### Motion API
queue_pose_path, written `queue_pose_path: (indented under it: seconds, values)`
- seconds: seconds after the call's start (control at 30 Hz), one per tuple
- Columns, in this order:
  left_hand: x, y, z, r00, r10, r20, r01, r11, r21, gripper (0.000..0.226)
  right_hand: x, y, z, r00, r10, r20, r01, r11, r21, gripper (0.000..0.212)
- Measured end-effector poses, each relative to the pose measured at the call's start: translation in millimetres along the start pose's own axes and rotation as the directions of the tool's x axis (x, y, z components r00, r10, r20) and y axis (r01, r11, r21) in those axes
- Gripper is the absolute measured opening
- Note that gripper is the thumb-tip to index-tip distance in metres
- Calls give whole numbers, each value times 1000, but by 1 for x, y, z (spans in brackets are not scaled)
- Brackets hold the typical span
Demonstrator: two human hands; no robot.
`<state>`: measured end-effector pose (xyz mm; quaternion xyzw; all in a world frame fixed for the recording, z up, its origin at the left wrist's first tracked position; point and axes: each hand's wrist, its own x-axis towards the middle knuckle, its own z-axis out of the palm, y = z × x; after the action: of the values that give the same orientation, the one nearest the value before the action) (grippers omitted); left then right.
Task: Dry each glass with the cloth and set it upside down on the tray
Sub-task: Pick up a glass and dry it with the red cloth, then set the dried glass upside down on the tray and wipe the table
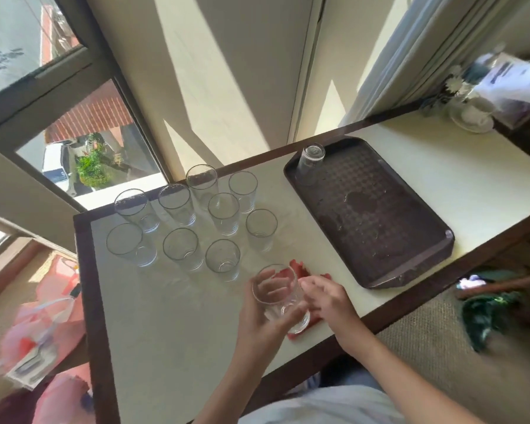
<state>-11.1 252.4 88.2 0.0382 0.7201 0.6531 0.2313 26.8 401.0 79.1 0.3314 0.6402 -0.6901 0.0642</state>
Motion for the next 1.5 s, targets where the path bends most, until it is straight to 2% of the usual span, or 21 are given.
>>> queue_pose_path:
  seconds: [0.1, 0.2, 0.3, 0.47, 0.57, 0.63, 0.73, 0.8, 0.87, 0.93, 1.0, 1.13, 1.2, 1.33, 1.4, 1.5]
  values:
    - [8, 9, 20, 999, 36, 23, -36, 999, -26, 65, 1, -1, -14, 960, 135, 245, -213, 921, 327, 46]
    - [26, 12, 43, 999, 36, 25, -35, 999, -36, 76, 11, -8, -36, 919, 122, 375, -328, 766, 553, 52]
    - [47, 16, 71, 999, 35, 12, -36, 999, 28, 76, 30, -18, -66, 895, 49, 443, -353, 685, 637, 51]
    - [79, 26, 119, 997, -67, 36, 63, 994, 86, 62, 80, -39, -124, 917, 89, 388, -328, 722, 610, 57]
    - [92, 13, 131, 990, -139, 15, 123, 917, 378, 60, 108, -61, -158, 953, 93, 287, -230, 839, 493, 56]
    - [99, 1, 135, 987, -162, -21, 142, 785, 603, 70, 128, -75, -180, 981, 51, 189, -124, 910, 396, 59]
    - [107, -19, 140, 961, -250, -120, 257, 639, 725, 83, 166, -96, -205, 999, -41, 0, 41, 990, 133, 58]
    - [107, -29, 143, 949, -252, -188, 299, 537, 789, 85, 192, -109, -215, 980, -182, -86, 173, 980, -100, 51]
    - [105, -35, 145, 951, -226, -213, 296, 450, 843, 83, 214, -121, -218, 932, -331, -146, 255, 887, -386, 53]
    - [104, -38, 150, 949, -216, -231, 305, 430, 850, 80, 232, -136, -217, 893, -434, -119, 287, 751, -595, 57]
    - [104, -38, 152, 947, -214, -241, 311, 410, 858, 79, 250, -151, -211, 877, -480, -35, 317, 631, -708, 59]
    - [105, -38, 149, 946, -218, -241, 315, 426, 848, 79, 280, -168, -191, 866, -493, 85, 331, 439, -835, 56]
    - [105, -38, 147, 945, -226, -237, 317, 442, 839, 79, 291, -171, -181, 859, -501, 106, 332, 386, -861, 57]
    - [104, -40, 146, 948, -213, -238, 312, 456, 834, 78, 304, -169, -171, 853, -504, 136, 351, 360, -865, 65]
    - [103, -43, 145, 950, -203, -239, 308, 465, 830, 77, 303, -165, -169, 849, -516, 117, 362, 405, -840, 72]
    - [103, -45, 143, 951, -199, -237, 307, 492, 815, 76, 284, -153, -169, 857, -516, 14, 327, 522, -788, 83]
